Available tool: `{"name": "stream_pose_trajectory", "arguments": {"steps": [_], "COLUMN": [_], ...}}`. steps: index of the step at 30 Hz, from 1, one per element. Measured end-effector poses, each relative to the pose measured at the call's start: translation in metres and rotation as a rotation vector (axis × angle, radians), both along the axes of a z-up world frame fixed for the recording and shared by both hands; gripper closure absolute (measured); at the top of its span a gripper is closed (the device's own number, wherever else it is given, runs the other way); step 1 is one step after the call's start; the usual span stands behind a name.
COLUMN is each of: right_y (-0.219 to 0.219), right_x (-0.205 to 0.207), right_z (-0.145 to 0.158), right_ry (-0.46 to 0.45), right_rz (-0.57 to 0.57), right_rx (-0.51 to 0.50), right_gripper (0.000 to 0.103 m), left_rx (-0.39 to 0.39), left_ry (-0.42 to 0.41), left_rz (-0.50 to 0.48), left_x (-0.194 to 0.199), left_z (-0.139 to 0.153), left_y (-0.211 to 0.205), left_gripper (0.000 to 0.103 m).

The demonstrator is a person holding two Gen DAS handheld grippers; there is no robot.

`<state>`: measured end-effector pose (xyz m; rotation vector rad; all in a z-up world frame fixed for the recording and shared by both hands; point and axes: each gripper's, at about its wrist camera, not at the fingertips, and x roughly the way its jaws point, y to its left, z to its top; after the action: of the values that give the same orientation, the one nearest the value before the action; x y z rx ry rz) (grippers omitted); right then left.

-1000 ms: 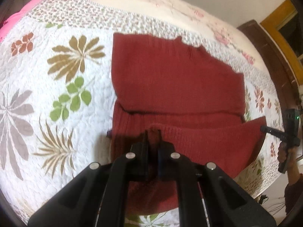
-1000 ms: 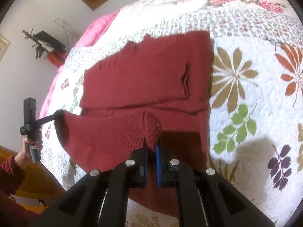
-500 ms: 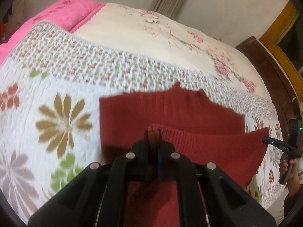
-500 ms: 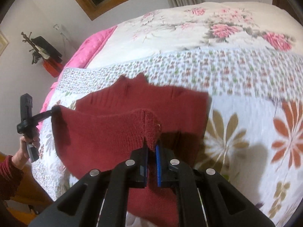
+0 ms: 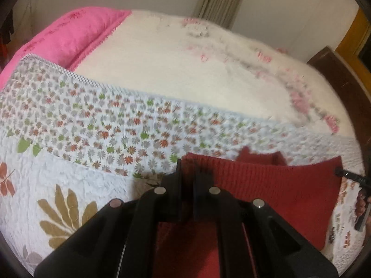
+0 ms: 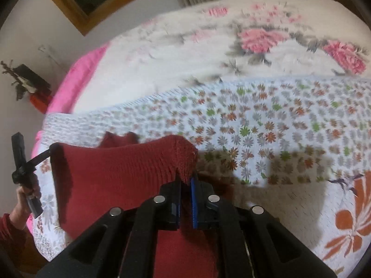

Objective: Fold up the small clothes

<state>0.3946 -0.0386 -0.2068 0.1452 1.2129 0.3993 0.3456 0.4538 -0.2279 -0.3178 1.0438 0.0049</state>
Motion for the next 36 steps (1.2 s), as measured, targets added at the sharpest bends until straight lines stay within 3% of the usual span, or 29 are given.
{"name": "stream_pose_trajectory", "arguments": {"steps": [4,7,9,13,16,19,24,28,30,32,34,36], "right_y": [0.004,0.004,0.003,0.002,-0.003,-0.012,-0.028,-0.041,-0.043,-0.043,-0.041,-0.043], "right_x": [0.010,0.010,0.010,-0.003,-0.028,-0.063,-0.124,-0.162,-0.174,-0.181,-0.184,-0.187], "right_z": [-0.037,-0.052,-0.051,-0.028,-0.007,0.002,-0.009,-0.023,-0.035,-0.047,-0.053,-0.048], "right_ry": [0.061,0.083,0.088,0.051,0.027,0.027,0.083,0.135,0.175,0.211,0.225,0.214], "right_rz": [-0.024,-0.040,-0.047,-0.017,0.015,0.033,0.042,0.021,0.023,0.025,0.033,0.036], "right_rx": [-0.044,-0.050,-0.038,-0.044,-0.029,-0.028,-0.052,-0.059,-0.046,-0.031,-0.015,0.026], "right_gripper": [0.096,0.095,0.090,0.072,0.068,0.063,0.061,0.054,0.055,0.063,0.092,0.094], "left_rx": [0.045,0.039,0.032,0.023,0.030,0.043,0.061,0.068,0.051,0.034,0.027,0.026], "left_ry": [0.095,0.117,0.128,0.084,0.062,0.098,0.159,0.200,0.234,0.268,0.282,0.283], "left_rz": [-0.003,0.009,0.024,0.025,0.003,-0.018,-0.051,-0.040,-0.021,-0.001,0.015,0.022], "left_x": [0.008,0.012,0.014,0.004,-0.020,-0.057,-0.118,-0.153,-0.166,-0.174,-0.179,-0.182], "left_z": [-0.040,-0.049,-0.046,-0.021,-0.001,0.007,0.004,-0.010,-0.022,-0.035,-0.041,-0.041], "left_y": [-0.003,-0.001,0.001,0.006,0.006,-0.002,-0.019,-0.025,-0.026,-0.025,-0.025,-0.024], "left_gripper": [0.097,0.095,0.088,0.057,0.049,0.046,0.046,0.045,0.045,0.045,0.046,0.046]}}
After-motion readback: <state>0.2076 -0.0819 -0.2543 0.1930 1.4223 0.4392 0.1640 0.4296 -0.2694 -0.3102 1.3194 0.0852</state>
